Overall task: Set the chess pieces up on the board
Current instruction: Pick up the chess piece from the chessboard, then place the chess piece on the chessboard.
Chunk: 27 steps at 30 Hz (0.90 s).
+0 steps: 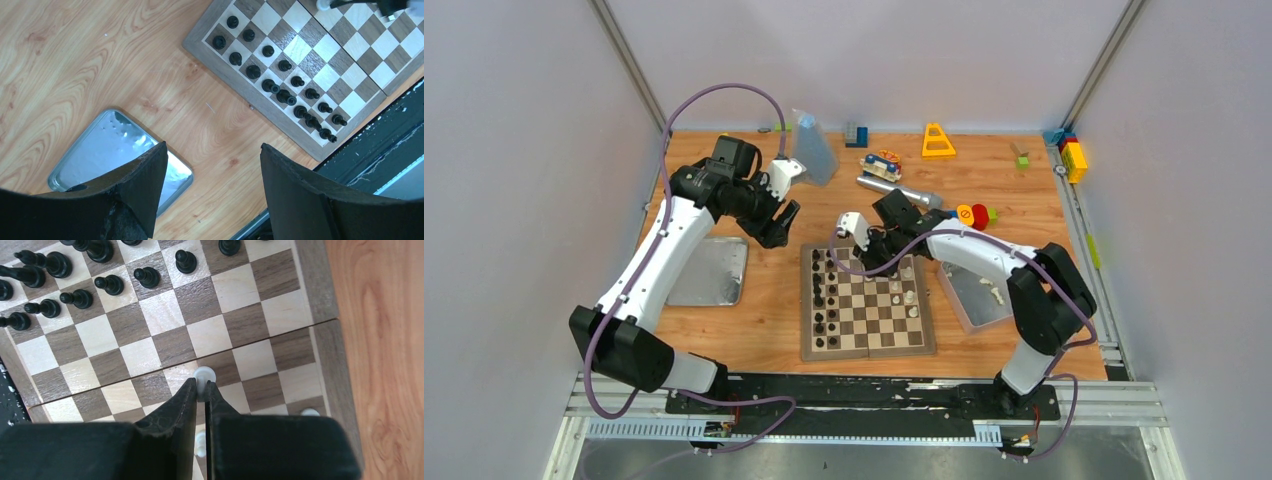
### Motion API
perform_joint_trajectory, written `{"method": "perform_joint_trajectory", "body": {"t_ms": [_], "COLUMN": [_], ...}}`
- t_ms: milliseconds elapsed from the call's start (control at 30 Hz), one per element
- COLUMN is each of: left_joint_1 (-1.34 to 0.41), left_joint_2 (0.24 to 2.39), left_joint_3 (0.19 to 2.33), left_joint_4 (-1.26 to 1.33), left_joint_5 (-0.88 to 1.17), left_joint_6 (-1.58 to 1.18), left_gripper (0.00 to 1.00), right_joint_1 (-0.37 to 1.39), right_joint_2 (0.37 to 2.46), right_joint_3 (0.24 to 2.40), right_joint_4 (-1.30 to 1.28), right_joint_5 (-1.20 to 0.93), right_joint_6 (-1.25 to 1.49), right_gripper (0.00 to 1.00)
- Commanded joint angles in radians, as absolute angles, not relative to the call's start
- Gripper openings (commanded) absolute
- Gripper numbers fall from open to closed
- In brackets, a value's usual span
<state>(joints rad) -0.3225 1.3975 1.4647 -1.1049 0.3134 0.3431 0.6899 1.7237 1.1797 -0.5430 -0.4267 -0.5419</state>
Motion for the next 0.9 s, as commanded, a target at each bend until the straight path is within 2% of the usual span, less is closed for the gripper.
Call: {"method": "perform_joint_trajectory", "body": {"t_ms": [0,333,867], "left_joint_1": [-0.313,-0.313,-0.313], "left_joint_2": [1.396,1.399,1.416], "left_joint_3": [1.474,1.476,1.473], "left_joint_4": [-1.087,-1.084,-1.084], "left_joint_5": [0.340,0.354,0.364], "left_joint_6": [0.345,0.345,0.345], "left_gripper": [0.75,0.75,0.75], "right_joint_1": [0.648,0.446,0.428], "right_joint_2": [1.612,1.614,1.704], "right_joint_3": [1.249,1.293,1.204], "right_joint_4": [-0.557,-0.597,-0.607], "right_joint_5": [-0.385,-0.341,-0.358], "right_joint_6": [-0.524,-0.515,-0.523], "right_gripper": [0.00,0.00,0.00]}}
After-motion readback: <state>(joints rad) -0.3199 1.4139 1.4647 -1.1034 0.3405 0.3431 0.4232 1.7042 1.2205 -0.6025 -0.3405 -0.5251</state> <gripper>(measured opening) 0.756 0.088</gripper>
